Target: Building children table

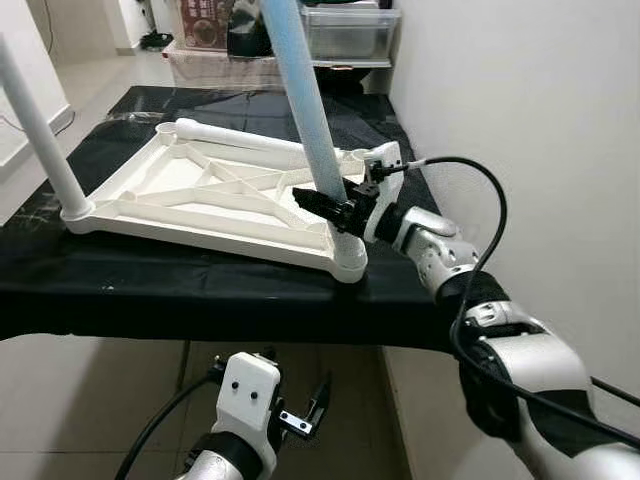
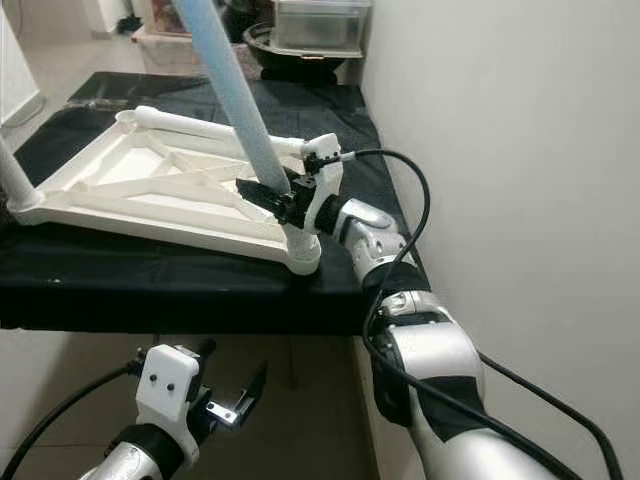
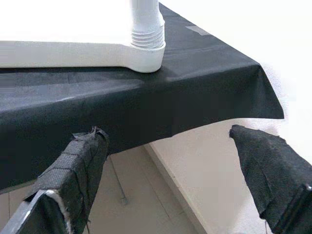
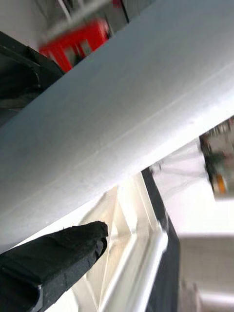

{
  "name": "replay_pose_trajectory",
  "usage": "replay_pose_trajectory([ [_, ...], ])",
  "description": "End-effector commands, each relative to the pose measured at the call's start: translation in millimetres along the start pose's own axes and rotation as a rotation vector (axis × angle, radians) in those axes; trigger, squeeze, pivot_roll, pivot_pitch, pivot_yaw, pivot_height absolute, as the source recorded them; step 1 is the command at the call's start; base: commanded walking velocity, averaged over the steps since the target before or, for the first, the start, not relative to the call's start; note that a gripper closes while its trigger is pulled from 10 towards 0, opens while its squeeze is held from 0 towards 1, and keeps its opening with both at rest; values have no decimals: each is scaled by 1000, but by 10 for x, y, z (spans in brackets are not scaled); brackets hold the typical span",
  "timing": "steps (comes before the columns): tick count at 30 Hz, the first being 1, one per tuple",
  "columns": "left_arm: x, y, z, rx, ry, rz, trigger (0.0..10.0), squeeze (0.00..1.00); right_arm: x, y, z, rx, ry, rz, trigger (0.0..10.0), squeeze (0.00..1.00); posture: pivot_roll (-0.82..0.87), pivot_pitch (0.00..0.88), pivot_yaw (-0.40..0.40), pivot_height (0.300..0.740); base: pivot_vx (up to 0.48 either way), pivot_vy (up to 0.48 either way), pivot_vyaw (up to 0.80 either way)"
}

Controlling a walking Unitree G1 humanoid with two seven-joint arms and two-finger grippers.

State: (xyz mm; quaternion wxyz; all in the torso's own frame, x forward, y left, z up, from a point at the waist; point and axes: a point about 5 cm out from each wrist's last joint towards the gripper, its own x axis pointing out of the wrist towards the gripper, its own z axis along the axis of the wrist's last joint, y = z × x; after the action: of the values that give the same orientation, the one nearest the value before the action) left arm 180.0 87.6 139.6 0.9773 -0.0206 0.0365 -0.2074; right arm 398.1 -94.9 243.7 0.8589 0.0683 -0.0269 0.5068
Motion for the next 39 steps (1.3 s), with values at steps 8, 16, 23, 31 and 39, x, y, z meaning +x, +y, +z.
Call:
replay_pose_trajectory([
  [8,-8,1,-36,11,11,13,10000,0,190,39,73,-41,-62,-110,0,0,126,90,-81,740,0,0,0],
  [16,10,12,-34,11,10,12,10000,0,116,-61,142,-25,-107,-215,0,0,121,96,-81,740,0,0,0],
  [23,8,17,-30,13,11,12,10000,0,79,-73,167,9,-161,-200,0,0,121,101,-78,740,0,0,0],
  [31,-12,10,-14,11,11,7,10000,0,43,-33,152,1,-198,-98,0,0,132,115,-74,740,0,0,0],
  [39,14,102,126,-41,-26,54,10000,0,40,-89,336,-11,-269,-192,0,0,140,130,-73,740,0,0,0],
])
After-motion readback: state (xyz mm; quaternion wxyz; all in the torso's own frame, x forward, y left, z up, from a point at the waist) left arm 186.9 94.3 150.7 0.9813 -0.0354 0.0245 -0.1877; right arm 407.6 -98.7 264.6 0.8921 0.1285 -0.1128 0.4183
